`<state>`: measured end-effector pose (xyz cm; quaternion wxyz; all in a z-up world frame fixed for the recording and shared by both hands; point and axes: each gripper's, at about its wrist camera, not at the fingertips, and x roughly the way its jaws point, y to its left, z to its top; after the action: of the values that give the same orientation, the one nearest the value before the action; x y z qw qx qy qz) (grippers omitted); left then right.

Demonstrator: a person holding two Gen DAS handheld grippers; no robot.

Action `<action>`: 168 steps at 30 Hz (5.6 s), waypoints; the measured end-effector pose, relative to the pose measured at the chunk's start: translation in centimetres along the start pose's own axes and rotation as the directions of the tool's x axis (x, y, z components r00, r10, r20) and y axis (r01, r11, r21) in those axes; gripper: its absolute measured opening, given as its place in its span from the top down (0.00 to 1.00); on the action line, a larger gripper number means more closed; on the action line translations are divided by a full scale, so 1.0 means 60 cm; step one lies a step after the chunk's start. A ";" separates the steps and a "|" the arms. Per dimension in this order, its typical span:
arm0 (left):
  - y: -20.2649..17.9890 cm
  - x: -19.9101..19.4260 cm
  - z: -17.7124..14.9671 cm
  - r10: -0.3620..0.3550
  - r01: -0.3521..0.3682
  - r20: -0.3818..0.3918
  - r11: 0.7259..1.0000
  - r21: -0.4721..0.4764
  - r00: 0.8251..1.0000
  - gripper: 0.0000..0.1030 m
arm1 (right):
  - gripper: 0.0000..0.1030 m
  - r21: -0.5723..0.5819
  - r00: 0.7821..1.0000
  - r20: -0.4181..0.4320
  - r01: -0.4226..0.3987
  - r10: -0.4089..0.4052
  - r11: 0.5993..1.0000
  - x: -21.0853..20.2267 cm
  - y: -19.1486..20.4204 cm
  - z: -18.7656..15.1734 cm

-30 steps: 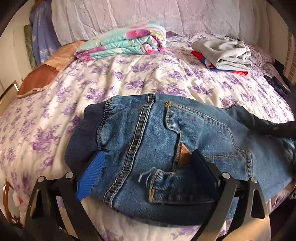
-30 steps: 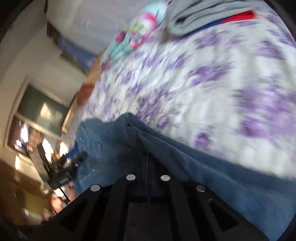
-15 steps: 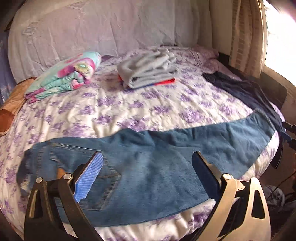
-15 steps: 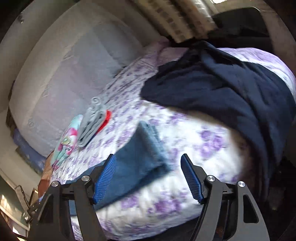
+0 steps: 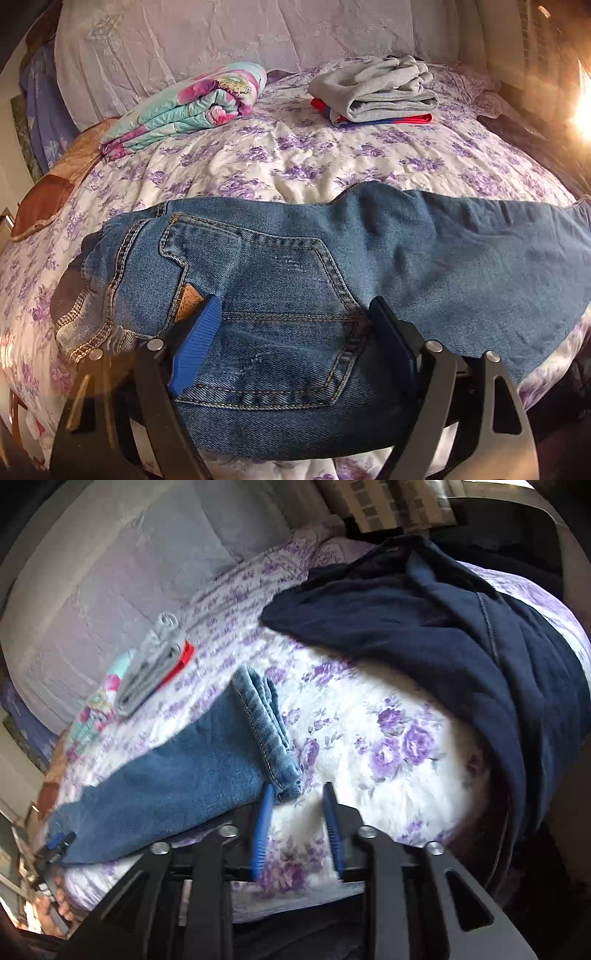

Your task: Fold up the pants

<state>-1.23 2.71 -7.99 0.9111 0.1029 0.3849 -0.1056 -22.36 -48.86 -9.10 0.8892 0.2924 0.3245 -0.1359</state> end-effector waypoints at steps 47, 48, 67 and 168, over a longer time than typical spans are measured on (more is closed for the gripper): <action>-0.049 -0.035 -0.011 -0.177 0.178 0.027 0.984 -0.032 0.984 0.06 | 0.70 -0.828 0.964 -0.244 -0.262 0.103 0.495 0.146 0.539 -0.167; -0.048 -0.035 -0.010 -0.178 0.179 0.026 0.983 -0.033 0.984 0.06 | 0.77 -0.829 0.964 -0.246 -0.263 0.099 0.493 0.152 0.540 -0.168; -0.041 -0.032 -0.014 -0.177 0.177 0.030 0.984 -0.027 0.984 0.05 | 0.60 -0.730 0.911 -0.359 -0.410 0.203 0.547 0.140 0.541 -0.165; -0.172 -0.083 0.058 -0.359 0.355 0.071 0.933 0.061 0.931 0.28 | 0.78 -0.371 0.803 -0.353 -0.592 0.481 0.716 0.105 0.429 -0.012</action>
<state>-5.06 -7.55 -3.12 0.8888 0.0486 0.3575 -0.2825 -6.86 -28.37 -2.58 0.8889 0.1669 0.3485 0.2460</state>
